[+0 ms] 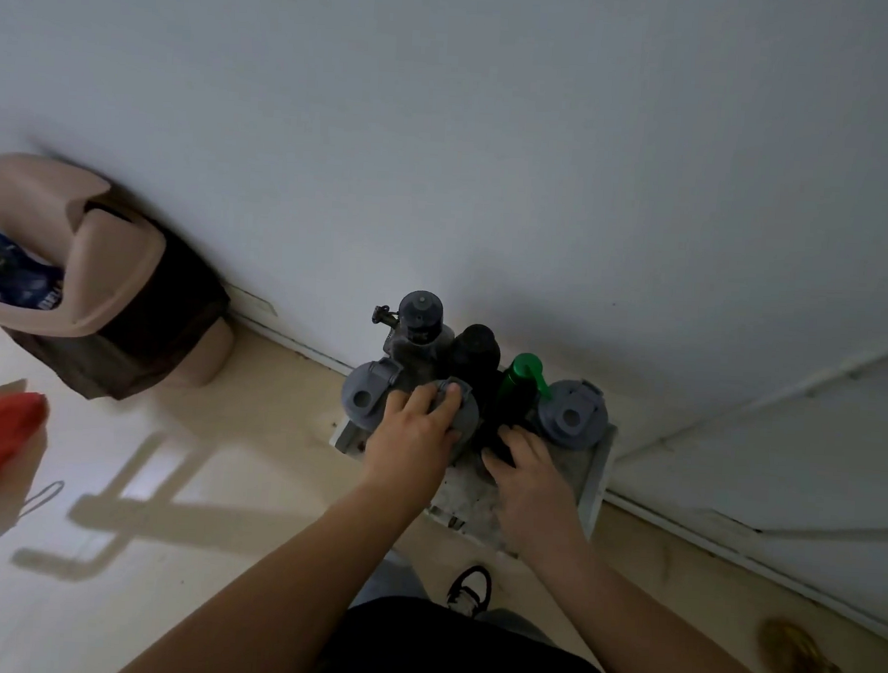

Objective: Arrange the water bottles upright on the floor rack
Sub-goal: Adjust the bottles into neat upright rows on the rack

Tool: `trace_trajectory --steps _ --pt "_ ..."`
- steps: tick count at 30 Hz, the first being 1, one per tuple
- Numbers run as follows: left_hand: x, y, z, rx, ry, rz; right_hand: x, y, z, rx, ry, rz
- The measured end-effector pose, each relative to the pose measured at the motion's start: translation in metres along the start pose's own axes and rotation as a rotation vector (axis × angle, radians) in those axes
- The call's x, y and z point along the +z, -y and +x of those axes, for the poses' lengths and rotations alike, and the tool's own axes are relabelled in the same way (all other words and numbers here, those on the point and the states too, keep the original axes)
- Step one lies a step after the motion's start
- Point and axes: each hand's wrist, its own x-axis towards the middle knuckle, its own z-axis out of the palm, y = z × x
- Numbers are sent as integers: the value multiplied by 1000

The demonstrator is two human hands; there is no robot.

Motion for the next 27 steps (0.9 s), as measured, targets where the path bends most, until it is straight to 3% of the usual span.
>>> trace_trajectory --steps 10,20,27 --pt "4 9 -3 44 -31 -42 5 7 2 65 -87 28" --pt "-6 12 1 101 2 -61 5 16 0 131 -65 -14" --pt "-37 64 -1 94 -67 -242 -29 70 -1 353 -251 219"
